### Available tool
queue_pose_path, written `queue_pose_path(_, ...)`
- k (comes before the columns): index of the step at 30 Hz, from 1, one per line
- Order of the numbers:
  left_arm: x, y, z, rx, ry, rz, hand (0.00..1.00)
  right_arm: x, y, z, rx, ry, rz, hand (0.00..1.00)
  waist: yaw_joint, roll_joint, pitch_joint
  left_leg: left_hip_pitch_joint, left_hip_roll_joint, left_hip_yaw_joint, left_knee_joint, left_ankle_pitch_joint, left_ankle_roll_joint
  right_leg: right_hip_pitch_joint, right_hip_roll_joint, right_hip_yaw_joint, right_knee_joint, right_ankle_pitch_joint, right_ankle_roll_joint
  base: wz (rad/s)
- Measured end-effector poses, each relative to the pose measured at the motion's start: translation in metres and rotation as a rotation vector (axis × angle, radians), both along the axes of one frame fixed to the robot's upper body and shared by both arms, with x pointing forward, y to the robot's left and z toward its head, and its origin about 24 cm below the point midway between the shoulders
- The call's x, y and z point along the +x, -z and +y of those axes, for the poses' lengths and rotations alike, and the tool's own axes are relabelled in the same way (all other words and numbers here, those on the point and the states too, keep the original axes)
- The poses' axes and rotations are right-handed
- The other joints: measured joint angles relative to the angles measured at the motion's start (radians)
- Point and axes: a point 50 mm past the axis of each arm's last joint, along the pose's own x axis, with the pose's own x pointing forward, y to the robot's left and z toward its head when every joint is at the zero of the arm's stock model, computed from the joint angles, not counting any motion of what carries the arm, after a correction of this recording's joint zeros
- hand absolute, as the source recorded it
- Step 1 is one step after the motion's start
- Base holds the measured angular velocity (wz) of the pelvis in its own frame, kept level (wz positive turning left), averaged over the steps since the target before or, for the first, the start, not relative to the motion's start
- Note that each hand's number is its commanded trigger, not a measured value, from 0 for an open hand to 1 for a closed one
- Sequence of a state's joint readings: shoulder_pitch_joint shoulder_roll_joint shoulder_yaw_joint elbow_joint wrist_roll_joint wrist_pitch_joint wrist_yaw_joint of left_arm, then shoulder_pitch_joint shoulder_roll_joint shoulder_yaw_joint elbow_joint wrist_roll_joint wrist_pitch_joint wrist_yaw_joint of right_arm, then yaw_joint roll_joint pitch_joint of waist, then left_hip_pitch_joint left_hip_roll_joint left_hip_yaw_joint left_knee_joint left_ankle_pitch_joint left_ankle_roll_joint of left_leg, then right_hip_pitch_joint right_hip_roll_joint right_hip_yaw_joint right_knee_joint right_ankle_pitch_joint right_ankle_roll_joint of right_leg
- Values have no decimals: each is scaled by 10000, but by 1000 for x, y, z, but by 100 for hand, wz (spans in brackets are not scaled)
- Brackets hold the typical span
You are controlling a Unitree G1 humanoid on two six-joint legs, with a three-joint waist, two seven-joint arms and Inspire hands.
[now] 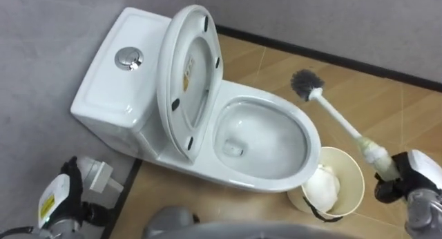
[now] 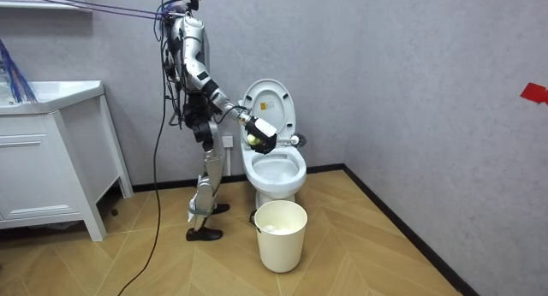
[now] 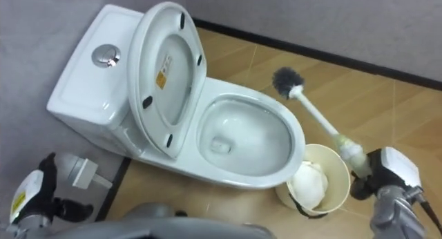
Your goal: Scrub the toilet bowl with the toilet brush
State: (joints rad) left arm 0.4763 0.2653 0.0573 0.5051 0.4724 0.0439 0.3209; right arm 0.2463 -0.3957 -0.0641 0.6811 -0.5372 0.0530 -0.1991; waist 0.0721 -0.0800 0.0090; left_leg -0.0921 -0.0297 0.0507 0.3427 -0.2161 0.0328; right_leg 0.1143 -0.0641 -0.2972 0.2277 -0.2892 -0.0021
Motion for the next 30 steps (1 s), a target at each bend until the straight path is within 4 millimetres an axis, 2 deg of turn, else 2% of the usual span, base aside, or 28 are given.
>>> queue_pose_path(2, -7, 5, 2, -71, -476, 252, 0, -7, 5, 3, 365, 501, -46, 51, -10, 39, -21, 199, -5, -42, -30, -73, -17, 212, 23, 123, -81, 16, 6, 0)
queue_pose_path(3, -12, 9, 2, -142, -713, 477, 0, -11, 10, 6, 624, 787, 34, 20, -67, 71, -29, 340, -21, -39, -114, -84, -21, 302, 20, 193, -80, 20, 12, -3)
queue_pose_path(4, -14, 10, 1, -182, -807, 571, 0, -14, 13, 8, 757, 949, 121, 0, -107, 93, -59, 382, -27, -26, -171, -84, -21, 318, 16, 200, -78, 27, 25, -4)
queue_pose_path(6, -20, 17, -5, -426, -1100, 874, 0, -30, 25, 13, 1215, 1669, 626, 0, -132, 108, -65, 578, -40, 27, -335, -83, -21, 401, -8, 269, -81, 35, 37, -11)
queue_pose_path(9, -32, 27, -9, -774, -1407, 1649, 0, -48, 38, 23, 1626, 2409, 1337, 0, -158, 227, -128, 769, -27, 185, -475, -86, -18, 467, -17, 480, -79, 38, 42, -19)
queue_pose_path(12, -40, 34, -12, -1011, -1813, 2175, 0, -62, 49, 32, 2075, 3010, 1787, 0, -309, 283, -123, 883, -9, 311, -524, -85, -18, 516, -28, 548, -81, 38, 42, -12)
queue_pose_path(15, -41, 39, -17, -1370, -1931, 2480, 0, -71, 55, 40, 2542, 3651, 1969, 0, -425, 361, -89, 1017, 5, 390, -558, -99, -9, 605, -12, 767, -93, 38, 42, -13)
queue_pose_path(19, -32, 42, -23, -1610, -1942, 2403, 0, -86, 62, 46, 2872, 4347, 2445, 0, -446, 385, -75, 1043, 34, 512, -524, -104, -2, 598, 4, 940, -106, 42, 46, -11)
queue_pose_path(24, -26, 46, -30, -1945, -1923, 2533, 0, -104, 69, 57, 3158, 4898, 3156, 0, -473, 475, -115, 1074, 146, 743, -501, -103, 9, 606, 109, 1261, -353, 200, 50, -16)
queue_pose_path(25, -26, 47, -31, -1966, -1957, 2663, 0, -106, 70, 58, 3204, 4944, 3297, 0, -546, 527, -137, 1068, 170, 786, -501, -105, 11, 608, 138, 1296, -449, 266, 46, -17)
queue_pose_path(30, -26, 50, -32, -1994, -2054, 3051, 0, -110, 72, 61, 3528, 5059, 3810, 0, -879, 625, -128, 1159, 168, 828, -506, -105, 10, 621, 133, 1324, -421, 270, 47, -6)
